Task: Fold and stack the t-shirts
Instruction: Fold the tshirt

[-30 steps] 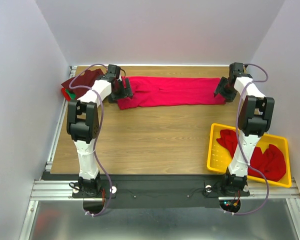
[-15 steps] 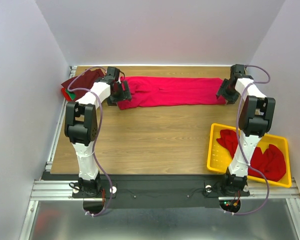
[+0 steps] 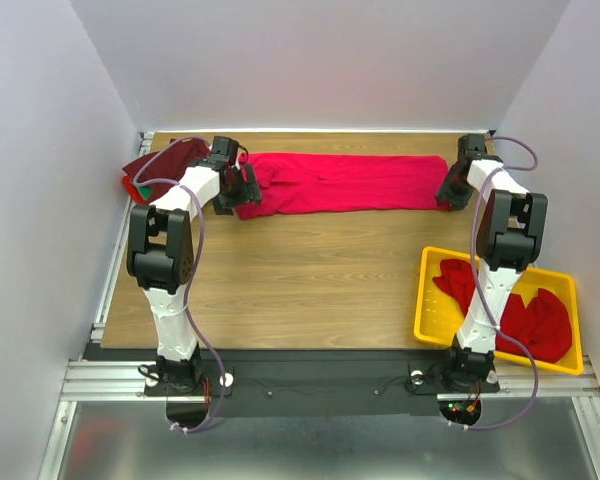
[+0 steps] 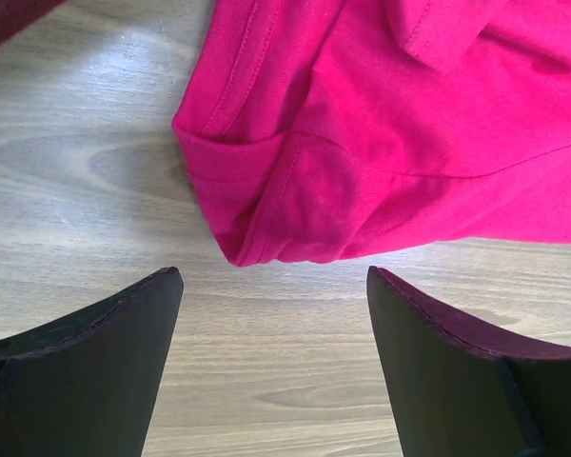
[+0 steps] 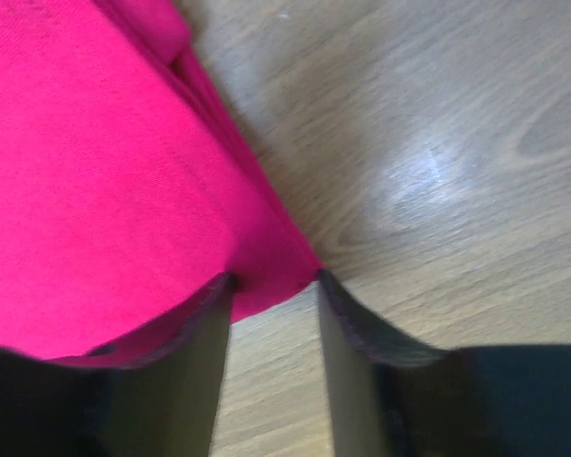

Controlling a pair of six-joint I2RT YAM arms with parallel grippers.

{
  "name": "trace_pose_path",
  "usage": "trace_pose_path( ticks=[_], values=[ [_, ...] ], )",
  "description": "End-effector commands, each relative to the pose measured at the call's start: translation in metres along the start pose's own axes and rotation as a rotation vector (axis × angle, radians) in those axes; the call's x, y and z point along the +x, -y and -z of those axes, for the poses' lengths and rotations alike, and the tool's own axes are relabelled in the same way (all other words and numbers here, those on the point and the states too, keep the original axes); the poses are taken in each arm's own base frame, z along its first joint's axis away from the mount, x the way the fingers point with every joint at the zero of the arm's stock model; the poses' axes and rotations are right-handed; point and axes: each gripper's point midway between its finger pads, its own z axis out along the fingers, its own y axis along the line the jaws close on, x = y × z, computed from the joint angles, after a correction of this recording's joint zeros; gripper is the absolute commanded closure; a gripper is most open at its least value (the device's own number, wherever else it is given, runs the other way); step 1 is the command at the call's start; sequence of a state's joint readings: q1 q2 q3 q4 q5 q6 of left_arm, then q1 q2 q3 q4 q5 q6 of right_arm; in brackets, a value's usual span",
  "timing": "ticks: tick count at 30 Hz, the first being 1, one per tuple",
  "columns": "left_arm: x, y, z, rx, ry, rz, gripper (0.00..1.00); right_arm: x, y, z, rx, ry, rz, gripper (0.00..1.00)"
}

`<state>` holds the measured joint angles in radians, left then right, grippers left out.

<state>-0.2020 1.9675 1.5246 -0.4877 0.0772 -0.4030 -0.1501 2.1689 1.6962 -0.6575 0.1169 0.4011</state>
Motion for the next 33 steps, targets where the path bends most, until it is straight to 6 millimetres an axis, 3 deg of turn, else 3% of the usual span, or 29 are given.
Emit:
trace_pose_path(
  ticks=[1,4,7,18,24,33],
  values=[
    [-0.013,0.001,0.02,0.008,0.057,0.01,0.16,0.004,0.009,-0.011,0.033,0.007,-0.022,0.6],
    [-0.011,-0.004,0.015,-0.009,0.049,0.016,0.22,0.005,0.01,-0.011,0.036,0.005,-0.021,0.76],
    [-0.009,-0.008,0.01,-0.032,0.04,0.026,0.24,0.004,0.01,-0.009,0.036,0.009,-0.016,0.8],
    [0.002,-0.018,-0.005,-0.08,0.004,0.019,0.28,0.005,0.011,-0.007,0.034,0.008,-0.018,0.8],
    [0.003,-0.012,-0.019,-0.069,-0.012,0.008,0.37,0.005,0.01,-0.005,0.032,0.01,-0.02,0.81],
    [0.02,-0.01,-0.029,-0.078,-0.045,-0.006,0.39,0.004,0.01,-0.004,0.031,0.015,-0.019,0.81]
  ],
)
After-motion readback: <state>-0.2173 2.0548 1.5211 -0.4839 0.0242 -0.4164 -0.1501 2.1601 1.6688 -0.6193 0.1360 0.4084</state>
